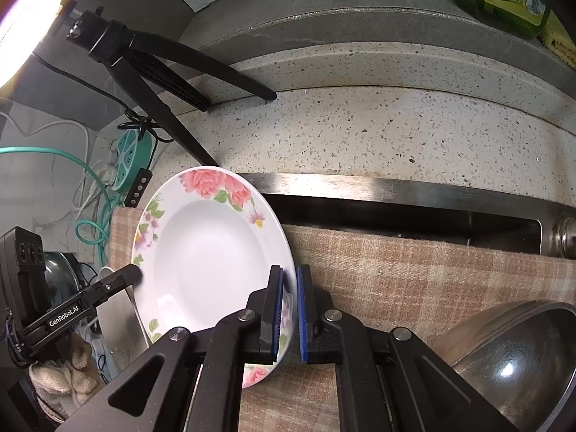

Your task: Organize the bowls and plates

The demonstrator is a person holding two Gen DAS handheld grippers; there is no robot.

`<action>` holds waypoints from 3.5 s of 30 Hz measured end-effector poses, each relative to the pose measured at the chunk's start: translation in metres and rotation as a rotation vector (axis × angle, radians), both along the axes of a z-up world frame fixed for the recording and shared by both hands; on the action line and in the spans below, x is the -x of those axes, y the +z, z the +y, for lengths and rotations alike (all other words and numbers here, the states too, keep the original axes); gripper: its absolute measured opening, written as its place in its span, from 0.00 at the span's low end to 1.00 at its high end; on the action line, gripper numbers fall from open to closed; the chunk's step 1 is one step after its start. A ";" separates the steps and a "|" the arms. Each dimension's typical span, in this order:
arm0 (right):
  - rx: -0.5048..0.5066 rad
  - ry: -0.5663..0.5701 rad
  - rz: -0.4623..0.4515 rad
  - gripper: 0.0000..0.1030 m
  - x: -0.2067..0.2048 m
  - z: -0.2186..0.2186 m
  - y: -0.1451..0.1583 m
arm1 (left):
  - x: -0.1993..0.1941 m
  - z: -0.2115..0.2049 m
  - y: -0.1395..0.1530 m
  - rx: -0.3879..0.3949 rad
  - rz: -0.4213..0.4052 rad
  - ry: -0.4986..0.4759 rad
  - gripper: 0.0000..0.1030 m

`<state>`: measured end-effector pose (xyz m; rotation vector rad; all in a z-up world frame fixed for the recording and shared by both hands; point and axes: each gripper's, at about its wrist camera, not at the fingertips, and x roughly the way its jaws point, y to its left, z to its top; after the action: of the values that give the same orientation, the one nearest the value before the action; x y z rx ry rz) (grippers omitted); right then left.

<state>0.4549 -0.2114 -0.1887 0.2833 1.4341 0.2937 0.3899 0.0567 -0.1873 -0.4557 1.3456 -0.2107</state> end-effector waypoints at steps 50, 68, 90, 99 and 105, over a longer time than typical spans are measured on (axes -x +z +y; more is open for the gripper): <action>-0.066 0.019 -0.085 0.07 0.079 -0.038 0.066 | 0.084 -0.034 0.066 0.020 -0.124 0.037 0.05; -0.075 0.048 -0.098 0.07 0.117 -0.062 0.075 | 0.131 -0.055 0.071 0.024 -0.130 0.060 0.05; -0.088 0.085 -0.088 0.07 0.178 -0.085 0.070 | 0.205 -0.075 0.068 0.025 -0.138 0.092 0.05; -0.085 0.100 -0.080 0.07 0.202 -0.093 0.064 | 0.232 -0.083 0.062 0.034 -0.134 0.110 0.05; -0.076 0.108 -0.065 0.07 0.214 -0.100 0.053 | 0.244 -0.090 0.060 0.030 -0.138 0.110 0.05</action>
<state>0.2407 -0.3112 -0.1357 0.2564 1.3782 0.4422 0.1459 -0.0329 -0.1276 -0.5300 1.1803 -0.1686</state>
